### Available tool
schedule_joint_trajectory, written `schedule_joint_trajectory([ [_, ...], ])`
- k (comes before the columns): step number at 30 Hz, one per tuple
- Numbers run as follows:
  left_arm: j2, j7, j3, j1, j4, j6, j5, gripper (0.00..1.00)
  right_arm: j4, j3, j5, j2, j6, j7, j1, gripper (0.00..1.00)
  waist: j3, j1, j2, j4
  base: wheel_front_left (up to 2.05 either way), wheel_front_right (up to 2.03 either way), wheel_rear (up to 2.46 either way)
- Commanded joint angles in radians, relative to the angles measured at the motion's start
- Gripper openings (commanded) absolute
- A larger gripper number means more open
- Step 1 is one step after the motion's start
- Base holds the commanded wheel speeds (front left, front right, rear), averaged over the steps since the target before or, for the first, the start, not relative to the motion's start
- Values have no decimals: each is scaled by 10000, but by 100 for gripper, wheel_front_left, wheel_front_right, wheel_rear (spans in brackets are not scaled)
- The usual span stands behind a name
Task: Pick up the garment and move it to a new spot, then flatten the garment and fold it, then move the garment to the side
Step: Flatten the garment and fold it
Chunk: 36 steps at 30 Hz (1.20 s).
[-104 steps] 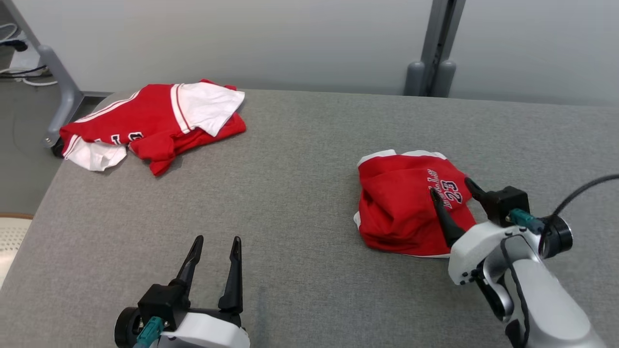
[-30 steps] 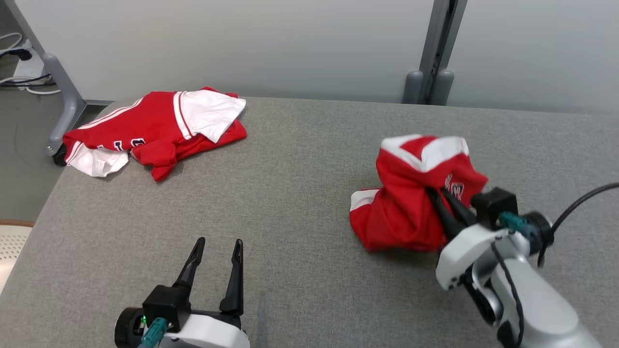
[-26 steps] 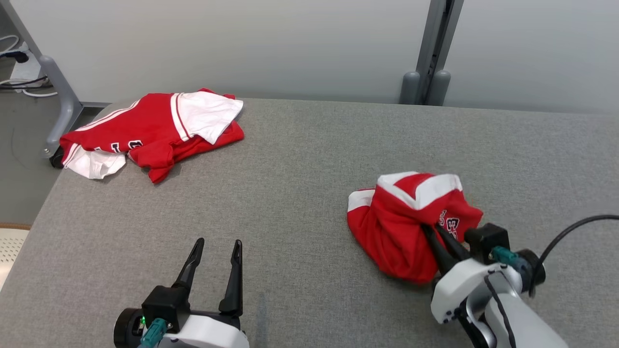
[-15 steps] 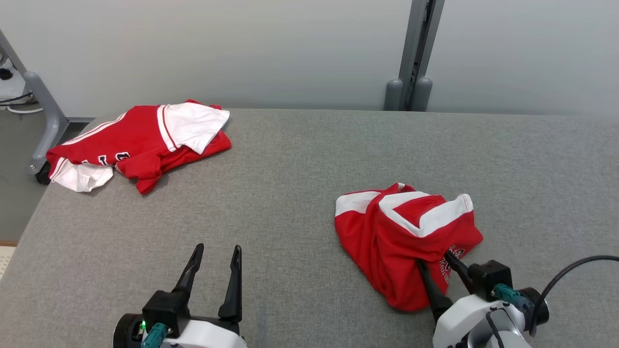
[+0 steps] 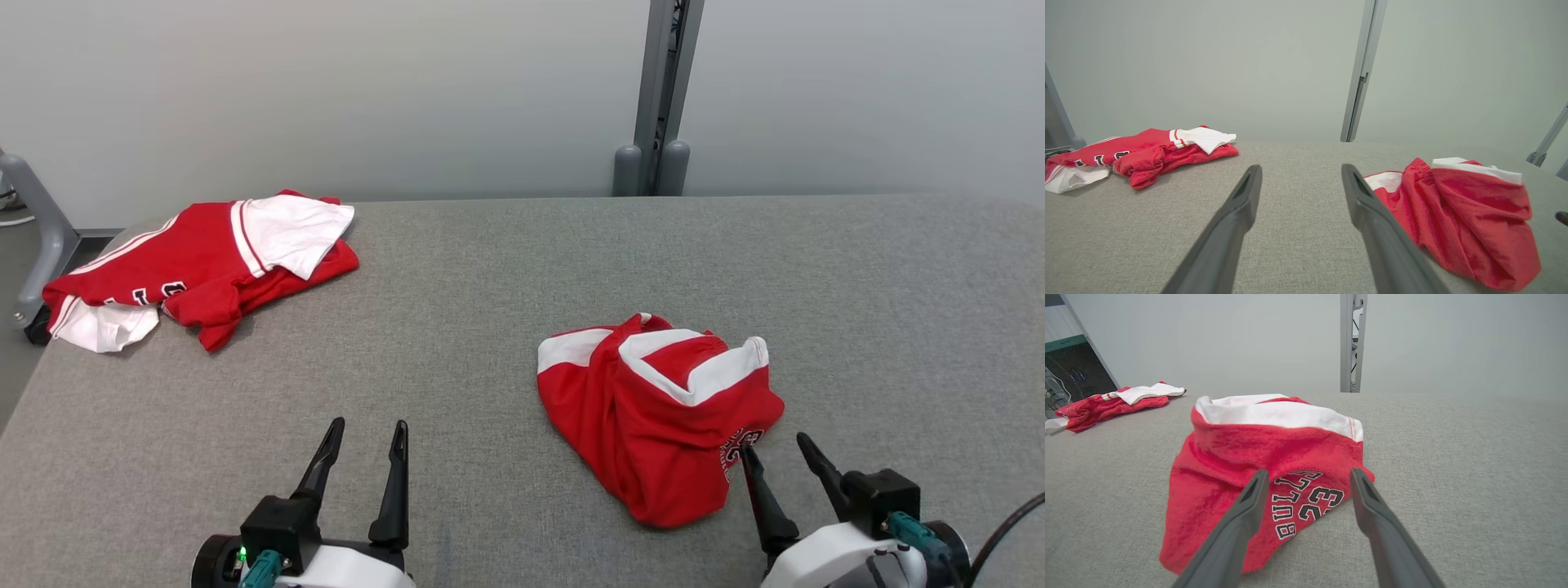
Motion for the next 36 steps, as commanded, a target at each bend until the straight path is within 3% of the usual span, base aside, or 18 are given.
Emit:
schedule_joint_trajectory([
  [1,38,-2,26,56,-8,-8,-25,100,-96,-66,51,-31,1,-52,29,100,-6,0,-1,-13,0,0,0],
  [6,37,-2,-49,31,22,0,-68,100,-517,-114,120,-208,1,-10,-532,100,-26,0,-1,-9,0,0,0],
  [12,38,-2,-259,-111,72,-19,-140,100,-280,155,193,-728,1,795,-1821,100,5,0,-1,279,0,0,0],
  [21,38,-2,-414,-296,146,-36,-147,100,2065,1334,875,-1522,1,2364,-3923,100,238,0,-1,955,0,0,0],
  [29,37,-3,-520,-463,169,-6,-184,100,3368,3207,2291,-1790,1,3666,-4845,100,510,0,-1,1234,0,0,0],
  [36,37,-2,-506,-529,113,51,-206,100,3025,5164,4086,-2318,1,4916,-5243,100,675,0,-1,1292,0,0,0],
])
